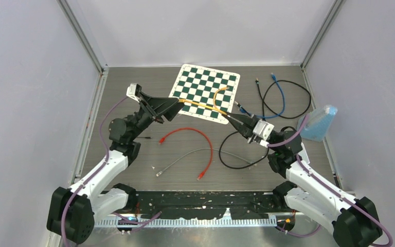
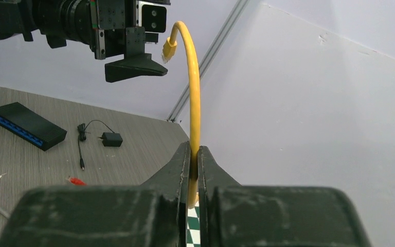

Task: Insert the plug into the switch port
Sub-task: Pick up the connector from the center of the board.

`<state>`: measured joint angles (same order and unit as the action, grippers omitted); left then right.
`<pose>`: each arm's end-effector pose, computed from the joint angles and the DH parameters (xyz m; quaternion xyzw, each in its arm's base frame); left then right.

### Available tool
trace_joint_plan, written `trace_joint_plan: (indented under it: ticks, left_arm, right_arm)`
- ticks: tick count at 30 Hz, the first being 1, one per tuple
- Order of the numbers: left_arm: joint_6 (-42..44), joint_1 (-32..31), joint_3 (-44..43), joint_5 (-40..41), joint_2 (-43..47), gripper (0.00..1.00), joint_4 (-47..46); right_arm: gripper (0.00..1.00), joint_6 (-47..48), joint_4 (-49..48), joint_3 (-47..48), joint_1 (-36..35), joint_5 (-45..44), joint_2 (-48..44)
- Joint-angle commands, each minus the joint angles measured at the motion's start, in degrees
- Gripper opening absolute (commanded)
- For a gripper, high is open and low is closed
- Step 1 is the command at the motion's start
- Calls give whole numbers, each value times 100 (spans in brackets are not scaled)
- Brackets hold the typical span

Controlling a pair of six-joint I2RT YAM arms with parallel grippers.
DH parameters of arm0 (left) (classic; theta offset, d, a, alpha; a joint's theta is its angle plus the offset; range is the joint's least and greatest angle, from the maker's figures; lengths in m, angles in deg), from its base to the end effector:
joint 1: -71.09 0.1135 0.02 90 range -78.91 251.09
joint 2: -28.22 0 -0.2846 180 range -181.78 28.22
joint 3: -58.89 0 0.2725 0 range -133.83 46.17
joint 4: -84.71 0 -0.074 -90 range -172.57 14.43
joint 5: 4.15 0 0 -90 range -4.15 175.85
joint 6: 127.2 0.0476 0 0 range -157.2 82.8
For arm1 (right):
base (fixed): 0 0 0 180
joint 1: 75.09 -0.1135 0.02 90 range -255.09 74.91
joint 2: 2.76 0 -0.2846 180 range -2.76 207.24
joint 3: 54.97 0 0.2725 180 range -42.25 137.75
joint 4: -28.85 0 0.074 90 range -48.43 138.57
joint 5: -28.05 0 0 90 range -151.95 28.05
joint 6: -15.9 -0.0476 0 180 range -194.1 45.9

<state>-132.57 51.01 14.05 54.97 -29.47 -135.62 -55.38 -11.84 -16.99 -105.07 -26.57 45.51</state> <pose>0.2128 -0.1038 0.3464 -0.1253 0.5351 -0.7704 0.3232 0.1560 0.1218 0.3343 -0.4354 0.3226 0.2314 0.8079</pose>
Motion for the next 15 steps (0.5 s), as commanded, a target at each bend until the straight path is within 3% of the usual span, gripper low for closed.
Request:
trace_joint_plan:
  ticks: [1, 5, 15]
  left_arm:
    - [-346, -32, 103, 343, -137, 68, -1190]
    - [-372, -32, 106, 359, -310, 58, -1371]
    - [-453, -32, 124, 327, -640, 44, -1752]
  right_arm:
    - [5, -258, -625, -147, -45, -133, -48]
    - [5, -294, -631, -322, -51, -22, -143]
    - [5, -467, -583, -608, -52, 69, -281]
